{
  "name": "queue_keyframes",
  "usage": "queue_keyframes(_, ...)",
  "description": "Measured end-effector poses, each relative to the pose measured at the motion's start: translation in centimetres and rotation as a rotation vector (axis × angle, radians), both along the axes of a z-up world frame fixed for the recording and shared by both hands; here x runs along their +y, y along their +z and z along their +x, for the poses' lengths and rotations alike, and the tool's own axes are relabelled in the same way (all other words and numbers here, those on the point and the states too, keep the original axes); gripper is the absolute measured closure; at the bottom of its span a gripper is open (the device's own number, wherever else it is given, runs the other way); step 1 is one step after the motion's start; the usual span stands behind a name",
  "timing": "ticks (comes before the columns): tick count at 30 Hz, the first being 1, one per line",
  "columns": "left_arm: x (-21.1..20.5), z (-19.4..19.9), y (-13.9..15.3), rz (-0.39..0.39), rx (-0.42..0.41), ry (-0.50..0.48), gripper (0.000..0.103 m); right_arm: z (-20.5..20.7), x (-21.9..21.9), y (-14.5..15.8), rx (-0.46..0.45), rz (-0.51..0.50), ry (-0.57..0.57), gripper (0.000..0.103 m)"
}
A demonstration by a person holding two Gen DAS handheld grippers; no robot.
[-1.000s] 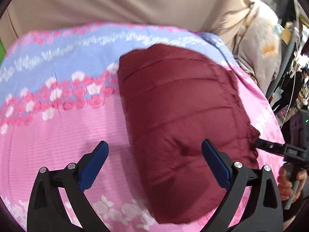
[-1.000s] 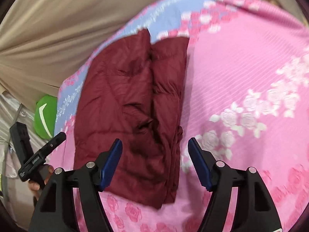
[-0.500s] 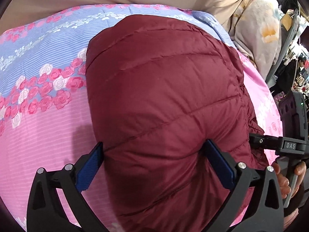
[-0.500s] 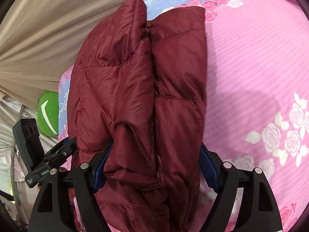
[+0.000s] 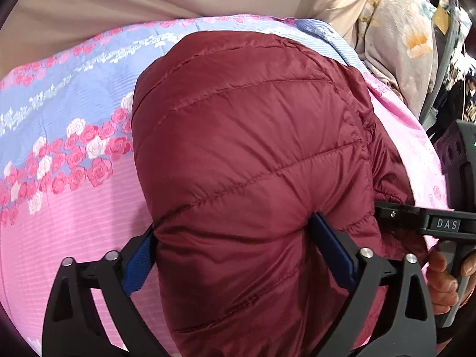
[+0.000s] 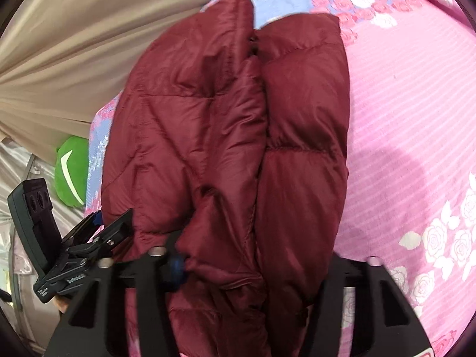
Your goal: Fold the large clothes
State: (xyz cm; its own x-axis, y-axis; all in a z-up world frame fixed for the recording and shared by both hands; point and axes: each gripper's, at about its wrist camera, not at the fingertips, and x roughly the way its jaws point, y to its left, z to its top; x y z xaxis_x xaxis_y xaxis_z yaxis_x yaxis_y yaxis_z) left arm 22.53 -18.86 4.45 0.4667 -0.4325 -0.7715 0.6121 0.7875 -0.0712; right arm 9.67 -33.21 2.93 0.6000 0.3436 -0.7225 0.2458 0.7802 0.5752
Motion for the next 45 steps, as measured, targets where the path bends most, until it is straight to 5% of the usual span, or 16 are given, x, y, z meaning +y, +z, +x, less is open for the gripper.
queue_keyframes(2, 0.0, -0.1, 0.2, 0.009, -0.017, -0.008, 0.018, -0.1, 1.0, 0.9, -0.024, -0.031, -0.007, 0.076)
queue_keyframes(5, 0.1, -0.4, 0.9, 0.017, -0.045, -0.013, 0.034, -0.5, 2.6, 2.4, -0.067, -0.087, -0.017, 0.084)
queue_keyframes(10, 0.7, -1.8, 2.8, -0.003, -0.097, -0.041, 0.064, -1.5, 4.7, 5.1, -0.147, -0.154, -0.027, 0.087)
queue_keyframes(13, 0.8, -3.3, 4.4, -0.018, -0.137, -0.070, 0.071, -2.7, 6.5, 7.4, -0.210, -0.204, -0.041, 0.088)
queue_keyframes(24, 3.1, -8.8, 12.4, -0.109, -0.376, -0.113, 0.074, -7.4, 10.1, 14.6, -0.435, -0.313, -0.086, 0.088)
queue_keyframes(33, 7.6, -10.3, 18.8, -0.187, -0.572, -0.053, 0.074, -9.0, 12.4, 20.7, -0.645, -0.376, -0.047, 0.088)
queue_keyframes(40, 12.6, -9.4, 22.3, -0.211, -0.692, 0.031, 0.074, -5.3, 16.3, 24.0, -0.744, -0.360, 0.027, 0.088)
queue_keyframes(45, 15.7, -5.7, 22.0, -0.206, -0.670, 0.101, 0.074, 1.2, 18.6, 23.6, -0.724, -0.257, 0.094, 0.087)
